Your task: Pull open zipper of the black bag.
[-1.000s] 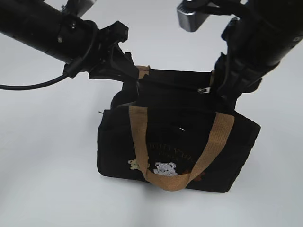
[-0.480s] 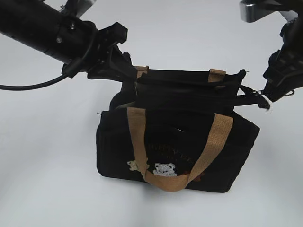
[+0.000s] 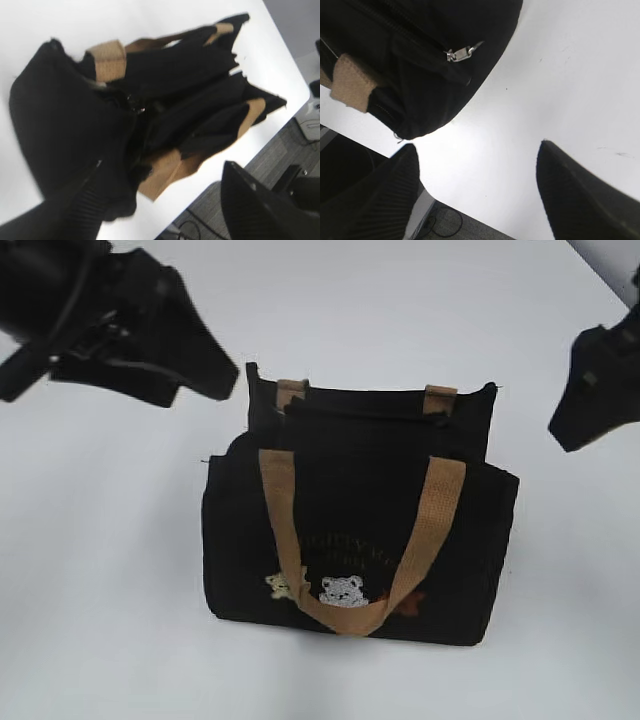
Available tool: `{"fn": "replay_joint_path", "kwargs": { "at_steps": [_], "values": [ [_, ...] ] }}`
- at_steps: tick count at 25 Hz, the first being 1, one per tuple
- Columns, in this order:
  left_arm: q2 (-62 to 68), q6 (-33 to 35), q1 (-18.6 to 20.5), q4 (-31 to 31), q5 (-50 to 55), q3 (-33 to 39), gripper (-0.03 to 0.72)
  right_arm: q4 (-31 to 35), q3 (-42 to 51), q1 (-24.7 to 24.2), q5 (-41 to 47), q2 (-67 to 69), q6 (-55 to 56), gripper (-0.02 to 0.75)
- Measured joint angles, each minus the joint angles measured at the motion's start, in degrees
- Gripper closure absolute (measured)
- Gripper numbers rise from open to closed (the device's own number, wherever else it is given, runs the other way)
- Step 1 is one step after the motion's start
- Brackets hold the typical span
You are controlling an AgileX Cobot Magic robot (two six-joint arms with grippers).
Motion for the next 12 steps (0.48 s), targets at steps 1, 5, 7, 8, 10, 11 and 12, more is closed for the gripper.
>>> {"fn": "replay_joint_path", "kwargs": {
  "at_steps": [1, 5, 7, 8, 10, 11, 12],
  "values": [
    [-1.8, -1.7, 0.0, 2.9, 2.5, 0.0, 0.145, 0.0, 0.8, 0.0, 0.0, -2.1, 0.2, 0.168],
    [-11.8, -11.5, 0.0, 15.6, 10.6, 2.1, 0.16, 0.0, 7.4, 0.0, 0.0, -12.4, 1.9, 0.167],
    [-18.7, -17.0, 0.0, 21.6, 13.3, 5.7, 0.165, 0.1, 11.6, 0.0, 0.0, -18.8, 2.5, 0.167],
    [-21.8, -18.9, 0.0, 24.5, 14.3, 8.0, 0.165, 0.2, 14.0, 0.0, 0.1, -21.7, 2.9, 0.167],
    [-30.4, -21.7, 0.0, 28.4, 15.3, 12.6, 0.165, 0.3, 18.4, 0.0, 0.2, -29.0, 3.0, 0.167],
    [-35.8, -22.2, 0.0, 29.9, 15.4, 15.2, 0.167, 0.3, 20.5, 0.0, 0.2, -32.3, 3.1, 0.167],
    [-40.2, -22.5, 0.0, 31.0, 15.7, 17.8, 0.167, 0.4, 22.8, 0.0, 0.2, -36.5, 3.1, 0.167]
  ]
}}
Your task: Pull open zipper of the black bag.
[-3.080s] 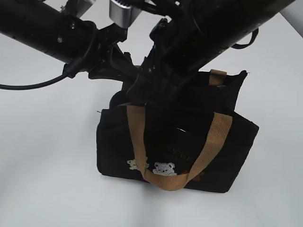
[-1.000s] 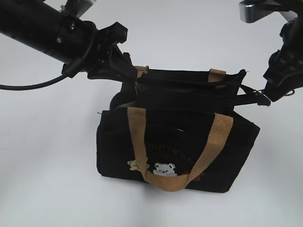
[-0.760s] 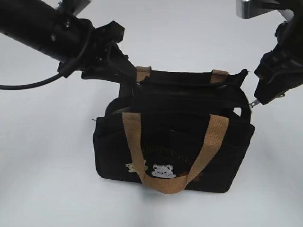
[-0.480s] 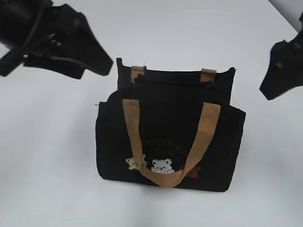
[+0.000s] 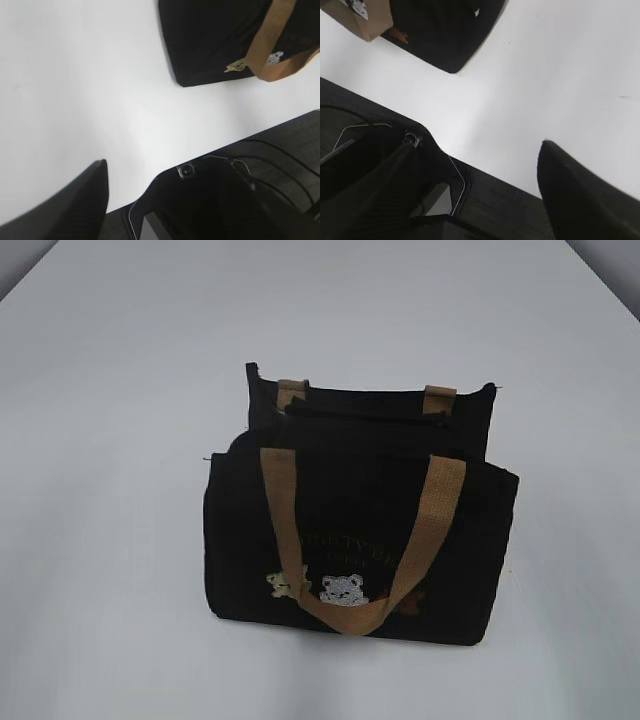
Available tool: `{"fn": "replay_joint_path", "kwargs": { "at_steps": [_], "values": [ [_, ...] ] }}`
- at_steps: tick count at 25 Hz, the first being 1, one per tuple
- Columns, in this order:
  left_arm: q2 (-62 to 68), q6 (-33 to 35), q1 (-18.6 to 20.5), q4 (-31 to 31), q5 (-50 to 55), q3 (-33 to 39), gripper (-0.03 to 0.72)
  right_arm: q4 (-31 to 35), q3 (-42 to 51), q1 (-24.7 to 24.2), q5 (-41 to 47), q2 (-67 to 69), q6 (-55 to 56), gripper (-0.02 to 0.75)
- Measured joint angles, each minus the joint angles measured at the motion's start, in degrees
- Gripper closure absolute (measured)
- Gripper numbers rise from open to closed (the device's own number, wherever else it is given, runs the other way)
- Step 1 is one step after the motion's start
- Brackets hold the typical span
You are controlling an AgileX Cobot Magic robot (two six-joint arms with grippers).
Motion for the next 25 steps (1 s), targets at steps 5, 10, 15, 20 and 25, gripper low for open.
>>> {"fn": "replay_joint_path", "kwargs": {
  "at_steps": [5, 10, 15, 20, 25],
  "values": [
    [-21.0, -0.5, 0.0, 2.3, 0.5, 10.6, 0.169, 0.1, 9.7, 0.0, 0.3, -17.3, 0.1, 0.167],
    [-38.0, -0.5, 0.0, 2.3, -1.1, 16.5, 0.169, 0.1, 16.5, 0.0, 0.4, -31.9, 0.1, 0.167],
    [-41.2, -0.5, 0.0, 2.2, -4.6, 18.8, 0.169, 0.1, 18.3, 0.0, -1.6, -38.7, -1.1, 0.167],
    [-39.4, -0.5, 0.0, 1.0, -8.1, 20.6, 0.178, 0.1, 20.3, 0.0, -5.9, -39.4, -1.5, 0.167],
    [-39.0, -0.5, 0.0, 0.8, -8.6, 20.6, 0.183, 0.1, 20.3, 0.0, -6.6, -39.4, -1.6, 0.167]
  ]
}}
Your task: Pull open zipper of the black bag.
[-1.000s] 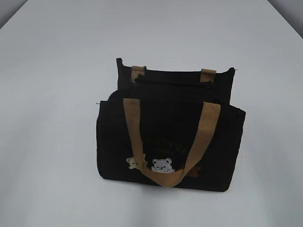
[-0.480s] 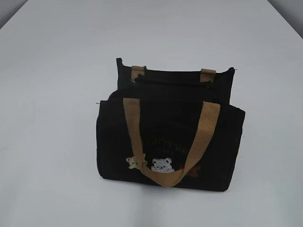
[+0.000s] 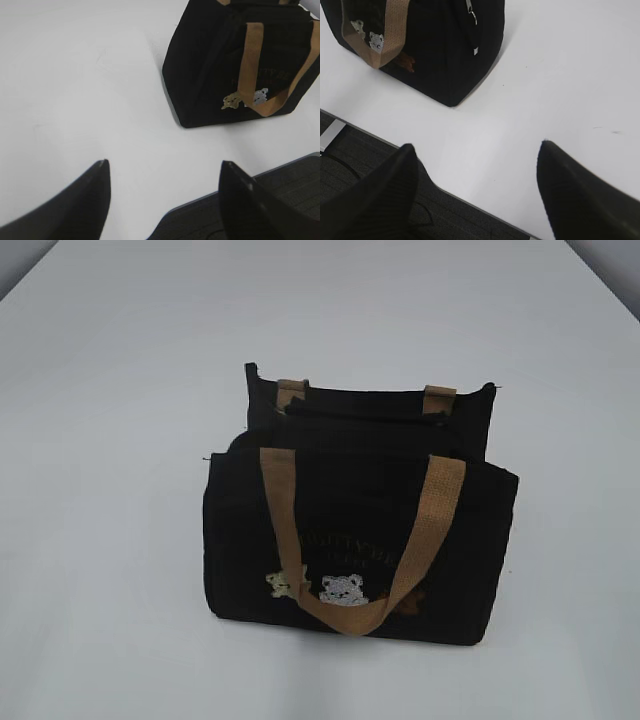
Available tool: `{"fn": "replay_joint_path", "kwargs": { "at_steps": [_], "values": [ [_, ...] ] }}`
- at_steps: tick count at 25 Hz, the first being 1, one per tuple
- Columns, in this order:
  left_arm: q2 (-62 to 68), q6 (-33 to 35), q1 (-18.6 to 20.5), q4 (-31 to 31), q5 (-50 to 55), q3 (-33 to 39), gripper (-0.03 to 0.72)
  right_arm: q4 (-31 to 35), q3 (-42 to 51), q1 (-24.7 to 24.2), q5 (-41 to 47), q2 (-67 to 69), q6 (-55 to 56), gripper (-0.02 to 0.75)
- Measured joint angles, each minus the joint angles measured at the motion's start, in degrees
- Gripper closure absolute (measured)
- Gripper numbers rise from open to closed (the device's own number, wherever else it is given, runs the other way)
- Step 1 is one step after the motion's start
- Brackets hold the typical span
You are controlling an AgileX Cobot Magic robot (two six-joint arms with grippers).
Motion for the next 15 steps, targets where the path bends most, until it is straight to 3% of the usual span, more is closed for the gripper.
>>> {"fn": "replay_joint_path", "kwargs": {
  "at_steps": [11, 15],
  "values": [
    [0.0, 0.0, 0.0, -0.1, 0.0, 0.0, 0.224, 0.0, 0.0, -0.5, -0.1, 0.0, -0.1, 0.167],
    [0.0, 0.0, 3.9, -0.1, 0.0, 0.0, 0.241, 0.0, 0.0, -9.0, -0.1, -0.2, -0.1, 0.167]
  ]
}}
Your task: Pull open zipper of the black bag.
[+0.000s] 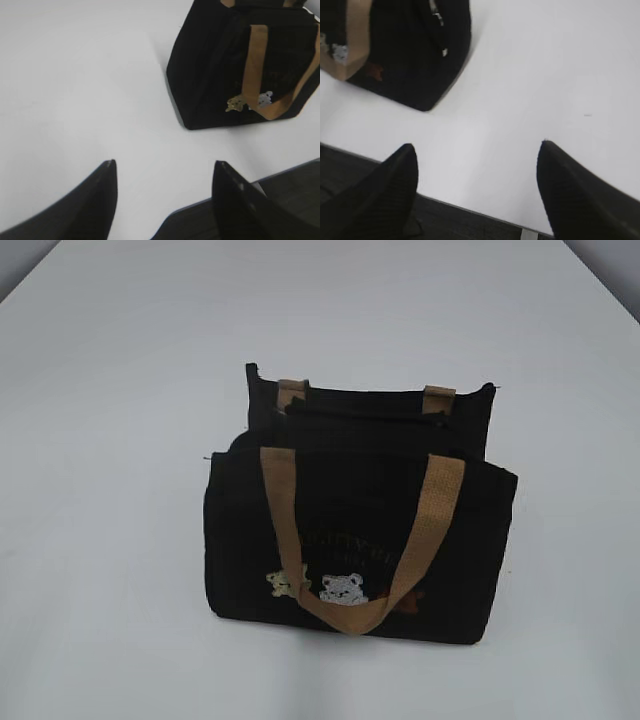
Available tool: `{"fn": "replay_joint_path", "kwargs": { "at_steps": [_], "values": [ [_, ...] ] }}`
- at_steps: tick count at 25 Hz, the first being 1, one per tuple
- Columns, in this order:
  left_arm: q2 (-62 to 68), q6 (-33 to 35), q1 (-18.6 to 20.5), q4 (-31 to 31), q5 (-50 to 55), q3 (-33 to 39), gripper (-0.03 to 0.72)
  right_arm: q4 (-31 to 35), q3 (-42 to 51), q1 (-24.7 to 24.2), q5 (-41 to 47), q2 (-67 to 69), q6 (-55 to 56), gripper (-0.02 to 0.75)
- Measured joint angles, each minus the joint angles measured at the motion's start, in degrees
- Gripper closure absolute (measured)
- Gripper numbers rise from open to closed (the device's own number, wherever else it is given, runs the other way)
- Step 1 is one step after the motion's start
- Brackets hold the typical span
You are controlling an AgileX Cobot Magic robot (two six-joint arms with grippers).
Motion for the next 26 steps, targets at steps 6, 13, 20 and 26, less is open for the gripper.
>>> {"fn": "replay_joint_path", "kwargs": {
  "at_steps": [6, 13, 20, 26],
  "values": [
    [-0.5, 0.0, 16.1, 0.0, 0.0, 0.0, 0.253, 0.0, 0.0, -9.9, -0.1, -3.1, 0.0, 0.167],
    [-3.3, 0.0, 18.1, 0.0, 0.0, 0.1, 0.253, 0.0, 0.0, -10.2, -0.1, -3.7, -0.1, 0.167],
    [-3.3, 0.0, 18.1, 0.0, 0.0, 0.2, 0.253, 0.0, 0.0, -10.2, -0.1, -3.7, -0.1, 0.167],
    [-3.3, 0.0, 18.1, 0.0, 0.0, 0.3, 0.253, 0.0, 0.0, -10.2, -0.1, -3.7, -0.1, 0.167]
  ]
}}
